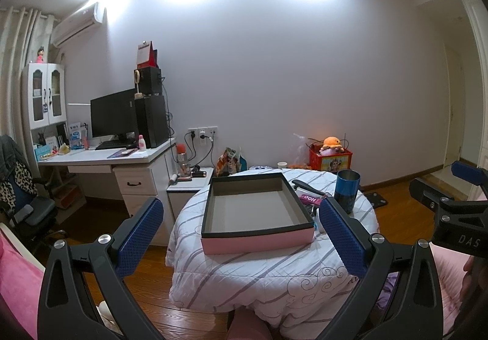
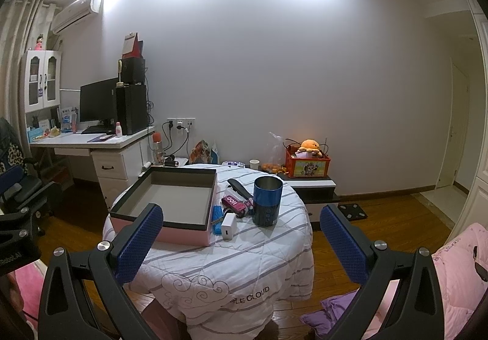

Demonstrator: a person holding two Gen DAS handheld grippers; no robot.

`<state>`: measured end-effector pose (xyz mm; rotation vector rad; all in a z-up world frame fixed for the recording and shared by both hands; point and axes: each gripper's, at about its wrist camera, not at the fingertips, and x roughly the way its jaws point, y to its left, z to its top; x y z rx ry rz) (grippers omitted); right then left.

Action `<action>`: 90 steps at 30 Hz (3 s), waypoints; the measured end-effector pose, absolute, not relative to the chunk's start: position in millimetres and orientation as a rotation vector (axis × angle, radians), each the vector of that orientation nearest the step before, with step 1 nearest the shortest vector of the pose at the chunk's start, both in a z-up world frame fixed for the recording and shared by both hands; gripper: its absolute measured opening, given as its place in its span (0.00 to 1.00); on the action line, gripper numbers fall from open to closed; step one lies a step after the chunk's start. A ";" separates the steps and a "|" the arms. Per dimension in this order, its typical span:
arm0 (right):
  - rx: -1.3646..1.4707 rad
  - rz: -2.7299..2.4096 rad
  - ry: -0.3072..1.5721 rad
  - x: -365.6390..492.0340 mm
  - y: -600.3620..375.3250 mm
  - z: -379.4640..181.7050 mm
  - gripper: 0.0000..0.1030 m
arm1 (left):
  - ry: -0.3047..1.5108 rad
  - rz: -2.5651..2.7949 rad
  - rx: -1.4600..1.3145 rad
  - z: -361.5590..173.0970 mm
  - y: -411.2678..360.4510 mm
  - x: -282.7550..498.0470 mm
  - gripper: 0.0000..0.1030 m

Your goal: Organize rigid objects

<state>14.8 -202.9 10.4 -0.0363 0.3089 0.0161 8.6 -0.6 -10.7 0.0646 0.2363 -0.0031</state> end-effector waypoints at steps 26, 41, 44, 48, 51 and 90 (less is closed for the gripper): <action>-0.044 0.016 0.321 15.8 -201.0 8.2 1.00 | 0.242 -0.004 0.068 -11.5 0.8 8.3 1.00; -0.048 0.017 0.329 17.9 -200.8 4.3 1.00 | 0.249 0.001 0.072 -14.0 2.3 8.2 1.00; -0.044 0.016 0.328 18.1 -201.5 4.2 1.00 | 0.250 0.001 0.069 -14.3 2.9 8.0 1.00; -0.038 0.013 0.330 19.1 -203.1 2.6 1.00 | 0.251 0.004 0.069 -15.7 3.9 7.0 1.00; -0.034 0.012 0.333 20.5 -204.9 1.6 1.00 | 0.251 0.004 0.069 -15.5 3.4 7.4 1.00; 0.044 0.007 0.532 197.7 -251.7 -74.7 1.00 | 0.797 0.096 -0.029 -133.2 74.1 276.8 0.68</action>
